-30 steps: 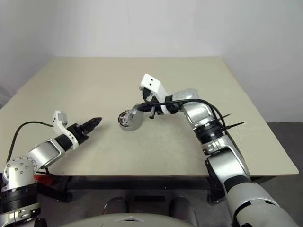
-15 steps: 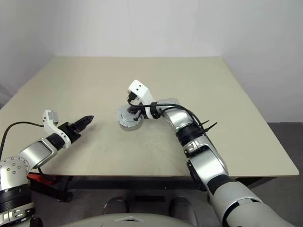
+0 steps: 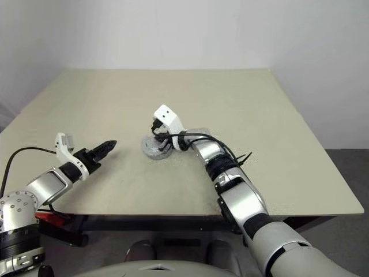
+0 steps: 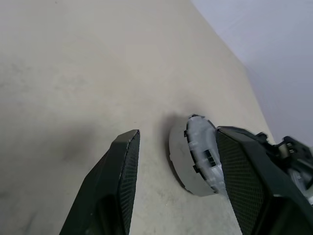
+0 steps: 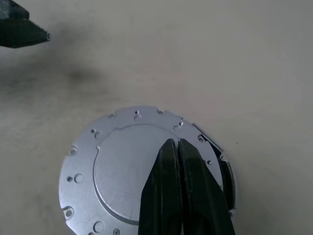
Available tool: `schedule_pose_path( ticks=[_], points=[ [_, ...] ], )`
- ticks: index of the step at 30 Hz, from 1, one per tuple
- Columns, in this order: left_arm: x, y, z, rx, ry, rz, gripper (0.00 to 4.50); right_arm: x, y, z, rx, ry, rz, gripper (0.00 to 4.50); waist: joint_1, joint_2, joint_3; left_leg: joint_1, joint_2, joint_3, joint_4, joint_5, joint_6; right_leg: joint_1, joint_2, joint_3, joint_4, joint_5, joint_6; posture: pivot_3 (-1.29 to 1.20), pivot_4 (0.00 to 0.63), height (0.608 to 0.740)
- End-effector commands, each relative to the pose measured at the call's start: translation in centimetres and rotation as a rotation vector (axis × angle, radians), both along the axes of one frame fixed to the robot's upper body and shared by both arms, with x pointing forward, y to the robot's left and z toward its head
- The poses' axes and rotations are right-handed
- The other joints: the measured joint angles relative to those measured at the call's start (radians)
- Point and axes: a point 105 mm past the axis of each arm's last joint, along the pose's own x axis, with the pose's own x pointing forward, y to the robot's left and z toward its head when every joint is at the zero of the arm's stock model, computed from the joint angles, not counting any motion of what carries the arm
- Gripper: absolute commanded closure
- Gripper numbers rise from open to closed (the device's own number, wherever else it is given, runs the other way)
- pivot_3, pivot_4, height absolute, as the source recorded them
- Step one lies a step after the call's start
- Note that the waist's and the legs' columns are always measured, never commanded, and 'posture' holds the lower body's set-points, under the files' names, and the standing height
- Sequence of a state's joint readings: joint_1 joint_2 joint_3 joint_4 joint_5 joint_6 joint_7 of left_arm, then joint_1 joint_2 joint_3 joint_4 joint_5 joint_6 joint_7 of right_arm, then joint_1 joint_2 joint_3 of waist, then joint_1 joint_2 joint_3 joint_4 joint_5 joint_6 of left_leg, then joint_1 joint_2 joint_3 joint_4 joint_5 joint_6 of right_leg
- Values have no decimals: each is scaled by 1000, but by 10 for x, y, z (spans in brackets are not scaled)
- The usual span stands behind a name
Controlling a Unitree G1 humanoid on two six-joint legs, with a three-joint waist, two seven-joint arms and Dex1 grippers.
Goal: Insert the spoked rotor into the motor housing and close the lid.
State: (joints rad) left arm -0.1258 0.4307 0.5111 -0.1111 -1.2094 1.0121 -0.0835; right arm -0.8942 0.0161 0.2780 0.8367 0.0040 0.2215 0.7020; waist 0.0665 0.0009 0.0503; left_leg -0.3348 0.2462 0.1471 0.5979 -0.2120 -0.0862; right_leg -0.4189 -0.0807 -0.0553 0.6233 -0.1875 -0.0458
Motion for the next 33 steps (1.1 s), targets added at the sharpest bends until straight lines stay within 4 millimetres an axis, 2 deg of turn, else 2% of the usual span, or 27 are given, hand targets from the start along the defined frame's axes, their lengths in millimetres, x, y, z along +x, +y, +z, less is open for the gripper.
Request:
schedule_pose_path(
  ticks=[1,7,10,13,17,20,24,27,33],
  points=[
    [4,-4,17,4,-66,-19,1907,-4,3,-7,-5,6,4,4445,-1,0,0,0,0,0,0,0,0,0,0,0,0,0,0,0,0,740],
    [5,-6,16,4,-66,-26,1907,-1,-1,-7,16,-15,-23,4445,-1,0,0,1,0,0,-1,0,-1,0,0,0,0,-1,2,0,0,740],
    [6,-9,15,3,-64,-33,1907,2,0,4,80,-44,-32,4445,0,0,0,1,0,0,-1,0,-1,0,0,0,0,-2,3,0,0,740],
    [7,-12,15,2,-63,-38,1907,5,2,26,163,-107,-12,4445,0,0,0,1,0,0,-1,0,-1,0,0,0,0,-1,2,0,0,740],
    [7,-14,14,3,-60,-52,1907,-3,3,50,267,-142,75,4445,-1,0,0,0,0,0,-1,0,-1,-2,0,0,0,0,0,0,0,740],
    [9,-16,14,8,-58,-63,1907,-13,6,53,271,-186,141,4445,0,0,0,0,0,0,-1,0,-1,-2,1,0,-1,0,0,0,0,740],
    [11,-17,15,15,-57,-72,1907,-28,9,48,262,-199,225,3536,0,0,0,0,0,0,-2,0,-1,-1,1,0,-1,0,0,0,0,740],
    [12,-16,17,20,-58,-75,1907,-37,9,36,217,-196,278,2484,1,0,0,0,0,0,-1,0,-1,-1,0,0,-1,0,0,0,0,740],
    [11,-16,17,25,-56,-79,1907,-34,7,26,172,-219,257,495,0,0,0,0,0,0,-1,0,-1,-1,0,0,-1,-1,1,0,0,740]
  ],
)
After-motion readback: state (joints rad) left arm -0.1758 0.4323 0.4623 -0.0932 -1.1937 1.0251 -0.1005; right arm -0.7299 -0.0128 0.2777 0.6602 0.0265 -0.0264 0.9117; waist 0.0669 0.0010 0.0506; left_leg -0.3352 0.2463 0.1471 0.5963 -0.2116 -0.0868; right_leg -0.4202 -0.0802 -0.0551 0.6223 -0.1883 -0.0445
